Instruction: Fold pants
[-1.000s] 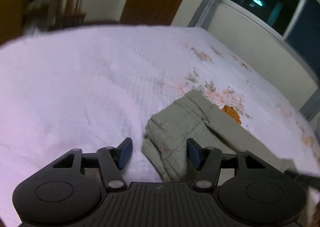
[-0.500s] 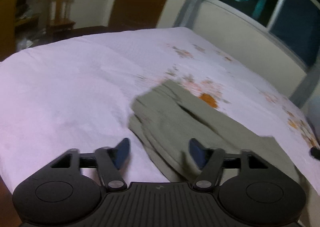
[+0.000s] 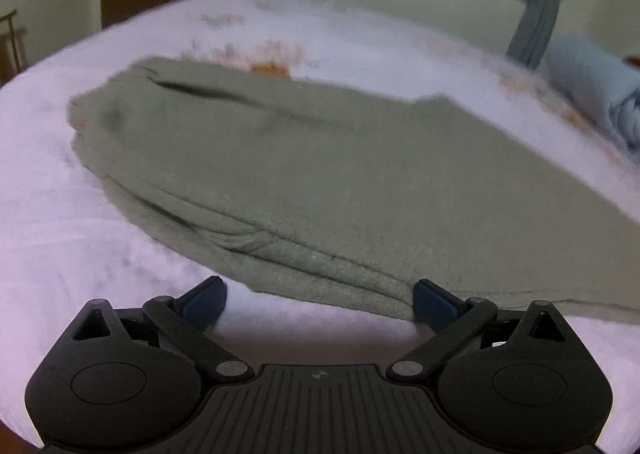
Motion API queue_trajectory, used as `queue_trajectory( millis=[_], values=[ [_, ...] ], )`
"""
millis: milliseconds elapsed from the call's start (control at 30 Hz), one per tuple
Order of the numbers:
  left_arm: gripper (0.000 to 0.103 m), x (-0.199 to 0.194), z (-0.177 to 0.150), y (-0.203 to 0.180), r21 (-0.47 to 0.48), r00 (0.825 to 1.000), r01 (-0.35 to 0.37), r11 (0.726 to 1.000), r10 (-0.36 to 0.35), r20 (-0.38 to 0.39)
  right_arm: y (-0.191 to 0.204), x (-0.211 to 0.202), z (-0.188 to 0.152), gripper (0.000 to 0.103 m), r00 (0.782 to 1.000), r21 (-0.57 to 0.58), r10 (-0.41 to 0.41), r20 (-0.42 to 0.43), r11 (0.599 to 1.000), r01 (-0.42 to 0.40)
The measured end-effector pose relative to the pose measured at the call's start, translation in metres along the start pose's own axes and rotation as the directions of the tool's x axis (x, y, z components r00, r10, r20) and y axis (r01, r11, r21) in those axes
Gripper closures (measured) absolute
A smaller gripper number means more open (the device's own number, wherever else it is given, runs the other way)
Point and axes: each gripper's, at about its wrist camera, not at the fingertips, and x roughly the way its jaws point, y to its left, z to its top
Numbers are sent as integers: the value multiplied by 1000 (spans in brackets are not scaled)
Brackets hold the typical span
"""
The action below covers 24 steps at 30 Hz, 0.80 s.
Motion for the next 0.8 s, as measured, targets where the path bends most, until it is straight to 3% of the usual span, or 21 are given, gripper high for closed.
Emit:
queue_trajectory(
  millis=[67, 133, 267, 300, 367, 433, 533, 633, 800],
  values=[
    [3, -24, -2, 1, -17, 998, 10, 1000, -9, 67, -41, -28, -11, 17, 990, 162, 70, 123, 983, -89],
    [3, -39, -3, -4, 8, 992, 33, 999, -33, 125, -75, -51, -23, 6, 965, 267, 123, 230, 946, -185],
    [3, -46, 1, -33, 31, 986, 77, 997, -81, 147, -131, -51, -41, 6, 943, 497, 158, 294, 817, -292],
    [3, -46, 0, -41, 36, 984, 88, 995, -93, 152, -143, -44, -48, 8, 936, 554, 171, 308, 767, -322],
    [3, -46, -2, -70, 74, 979, 125, 989, -135, 156, -158, -33, -58, 22, 921, 632, 191, 339, 679, -374],
    [3, -44, -7, -97, 111, 976, 142, 984, -158, 151, -169, -21, -62, 50, 909, 684, 203, 364, 604, -409],
    [3, -40, -14, -133, 136, 975, 152, 979, -171, 144, -191, -7, -68, 58, 907, 750, 201, 370, 511, -420],
    [3, -41, -24, -168, 142, 970, 176, 974, -196, 140, -203, -1, -73, 62, 912, 788, 186, 366, 460, -410],
    [3, -35, -52, -227, 168, 964, 208, 964, -231, 131, -207, 3, -80, 60, 904, 782, 187, 384, 454, -426]
  ],
)
